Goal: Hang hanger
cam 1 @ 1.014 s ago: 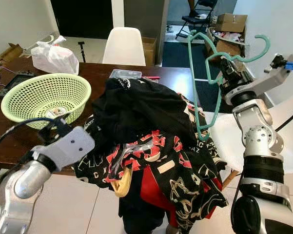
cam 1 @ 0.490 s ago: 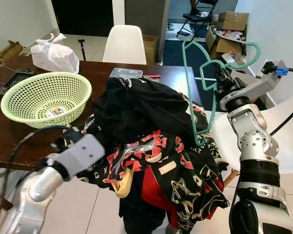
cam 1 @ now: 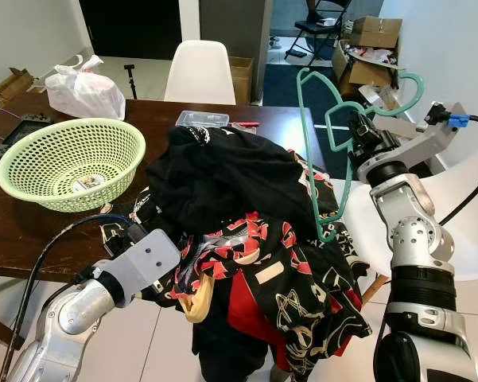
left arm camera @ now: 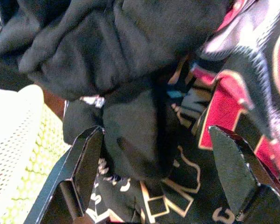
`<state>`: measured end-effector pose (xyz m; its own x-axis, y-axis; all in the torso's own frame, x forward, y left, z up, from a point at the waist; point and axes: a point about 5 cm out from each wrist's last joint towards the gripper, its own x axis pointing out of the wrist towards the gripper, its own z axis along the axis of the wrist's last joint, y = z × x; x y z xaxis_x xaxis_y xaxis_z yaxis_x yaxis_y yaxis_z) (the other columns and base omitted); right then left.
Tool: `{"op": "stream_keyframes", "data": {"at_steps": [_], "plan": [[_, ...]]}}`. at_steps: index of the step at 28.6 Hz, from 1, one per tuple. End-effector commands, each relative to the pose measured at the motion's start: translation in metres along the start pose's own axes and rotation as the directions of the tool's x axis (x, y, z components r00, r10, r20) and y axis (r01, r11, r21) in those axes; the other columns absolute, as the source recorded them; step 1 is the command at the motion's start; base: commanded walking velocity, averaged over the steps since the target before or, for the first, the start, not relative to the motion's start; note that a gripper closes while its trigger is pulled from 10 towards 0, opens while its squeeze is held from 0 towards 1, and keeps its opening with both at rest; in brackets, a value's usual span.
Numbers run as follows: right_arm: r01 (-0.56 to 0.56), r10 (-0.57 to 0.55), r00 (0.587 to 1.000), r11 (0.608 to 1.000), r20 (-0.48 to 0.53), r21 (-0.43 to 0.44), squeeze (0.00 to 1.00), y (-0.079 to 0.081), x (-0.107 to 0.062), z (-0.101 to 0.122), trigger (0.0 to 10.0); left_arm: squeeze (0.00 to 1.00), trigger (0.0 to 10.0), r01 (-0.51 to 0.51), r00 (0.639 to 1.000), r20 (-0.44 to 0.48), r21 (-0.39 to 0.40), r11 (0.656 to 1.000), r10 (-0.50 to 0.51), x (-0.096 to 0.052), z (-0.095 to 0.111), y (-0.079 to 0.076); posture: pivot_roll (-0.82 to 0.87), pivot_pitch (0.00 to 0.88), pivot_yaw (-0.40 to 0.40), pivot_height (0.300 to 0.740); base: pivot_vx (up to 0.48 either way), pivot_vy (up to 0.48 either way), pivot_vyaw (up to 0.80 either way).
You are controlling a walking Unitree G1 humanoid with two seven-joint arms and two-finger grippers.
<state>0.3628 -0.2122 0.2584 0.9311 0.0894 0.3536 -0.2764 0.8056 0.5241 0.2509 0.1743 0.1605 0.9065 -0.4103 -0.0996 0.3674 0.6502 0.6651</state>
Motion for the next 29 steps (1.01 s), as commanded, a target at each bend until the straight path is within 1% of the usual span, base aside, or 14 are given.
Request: {"op": "stream_keyframes", "data": {"at_steps": [1, 14, 15, 16, 17, 18, 19, 20, 21, 22, 23, 24, 25, 29], "plan": [[-0.007, 0.007, 1.000, 1.000, 0.000, -0.015, 0.00, 0.003, 0.000, 0.002, 10.0, 0.00, 10.0, -0.002, 0.999, -0.039, -0.005, 1.000, 0.002, -0.002, -0.008, -0.001, 0.05, 0.105, -0.027, 0.740, 0.000, 0.000, 0.00], [-0.006, 0.006, 1.000, 1.000, 0.012, -0.019, 0.00, 0.003, -0.001, 0.007, 10.0, 0.00, 10.0, -0.079, 0.991, -0.098, 0.094, 0.992, 0.088, -0.001, -0.036, 0.035, 0.03, 0.101, -0.025, 0.740, 0.000, 0.000, 0.00], [-0.005, 0.006, 1.000, 1.000, 0.015, -0.021, 0.00, 0.003, -0.001, 0.008, 10.0, 0.00, 7.7, -0.077, 0.992, -0.095, 0.099, 0.992, 0.086, 0.001, -0.037, 0.036, 0.02, 0.098, -0.023, 0.740, 0.000, 0.000, 0.00], [-0.005, 0.006, 1.000, 1.000, 0.015, -0.021, 0.00, 0.003, -0.001, 0.008, 10.0, 0.00, 7.7, -0.077, 0.992, -0.095, 0.099, 0.992, 0.086, 0.001, -0.037, 0.036, 0.02, 0.098, -0.023, 0.740, 0.000, 0.000, 0.00], [-0.005, 0.006, 1.000, 1.000, 0.017, -0.024, 0.00, 0.002, -0.002, 0.010, 10.0, 0.00, 3.2, -0.074, 0.992, -0.091, 0.108, 0.991, 0.084, 0.003, -0.038, 0.036, 0.01, 0.095, -0.022, 0.740, 0.000, 0.000, 0.00], [-0.005, 0.006, 1.000, 1.000, 0.017, -0.024, 0.00, 0.002, -0.002, 0.010, 10.0, 0.00, 3.2, -0.074, 0.992, -0.091, 0.108, 0.991, 0.084, 0.003, -0.038, 0.036, 0.01, 0.095, -0.022, 0.740, 0.000, 0.000, 0.00], [-0.004, 0.005, 1.000, 1.000, 0.021, -0.027, 0.00, 0.002, -0.003, 0.011, 10.0, 0.00, 0.0, -0.074, 0.993, -0.084, 0.116, 0.990, 0.084, 0.006, -0.038, 0.037, 0.01, 0.094, -0.021, 0.740, 0.000, 0.000, 0.00], [-0.004, 0.005, 1.000, 1.000, 0.021, -0.027, 0.00, 0.002, -0.003, 0.011, 10.0, 0.00, 0.0, -0.074, 0.993, -0.084, 0.116, 0.990, 0.084, 0.006, -0.038, 0.037, 0.01, 0.094, -0.021, 0.740, 0.000, 0.000, 0.00], [-0.004, 0.004, 1.000, 1.000, 0.024, -0.028, 0.00, 0.002, -0.003, 0.013, 10.0, 0.00, 1.6, -0.074, 0.993, -0.078, 0.122, 0.990, 0.084, 0.007, -0.038, 0.038, 0.01, 0.094, -0.021, 0.740, 0.000, 0.000, 0.00], [-0.004, 0.004, 1.000, 1.000, 0.024, -0.028, 0.00, 0.002, -0.003, 0.013, 10.0, 0.00, 1.6, -0.074, 0.993, -0.078, 0.122, 0.990, 0.084, 0.007, -0.038, 0.038, 0.01, 0.094, -0.021, 0.740, 0.000, 0.000, 0.00], [-0.003, 0.004, 1.000, 1.000, 0.026, -0.030, 0.00, 0.001, -0.003, 0.014, 10.0, 0.00, 3.5, -0.075, 0.995, -0.061, 0.132, 0.988, 0.084, 0.010, -0.036, 0.038, 0.01, 0.094, -0.022, 0.740, 0.000, 0.000, 0.00], [-0.003, 0.004, 1.000, 1.000, 0.026, -0.030, 0.00, 0.001, -0.003, 0.014, 10.0, 0.00, 3.5, -0.075, 0.995, -0.061, 0.132, 0.988, 0.084, 0.010, -0.036, 0.038, 0.01, 0.094, -0.022, 0.740, 0.000, 0.000, 0.00], [-0.002, 0.003, 1.000, 0.999, 0.028, -0.032, 0.00, 0.001, -0.003, 0.015, 10.0, 0.00, 10.0, -0.074, 0.996, -0.032, 0.131, 0.989, 0.079, 0.012, -0.031, 0.039, 0.00, 0.096, -0.023, 0.740, 0.000, 0.000, 0.00], [0.000, 0.001, 1.000, 0.999, 0.030, -0.033, 0.00, 0.001, -0.004, 0.015, 10.0, 0.00, 10.0, -0.031, 0.999, 0.023, 0.120, 0.992, 0.029, 0.015, -0.022, 0.029, 0.00, 0.096, -0.020, 0.740, 0.000, 0.000, 0.00]]}}
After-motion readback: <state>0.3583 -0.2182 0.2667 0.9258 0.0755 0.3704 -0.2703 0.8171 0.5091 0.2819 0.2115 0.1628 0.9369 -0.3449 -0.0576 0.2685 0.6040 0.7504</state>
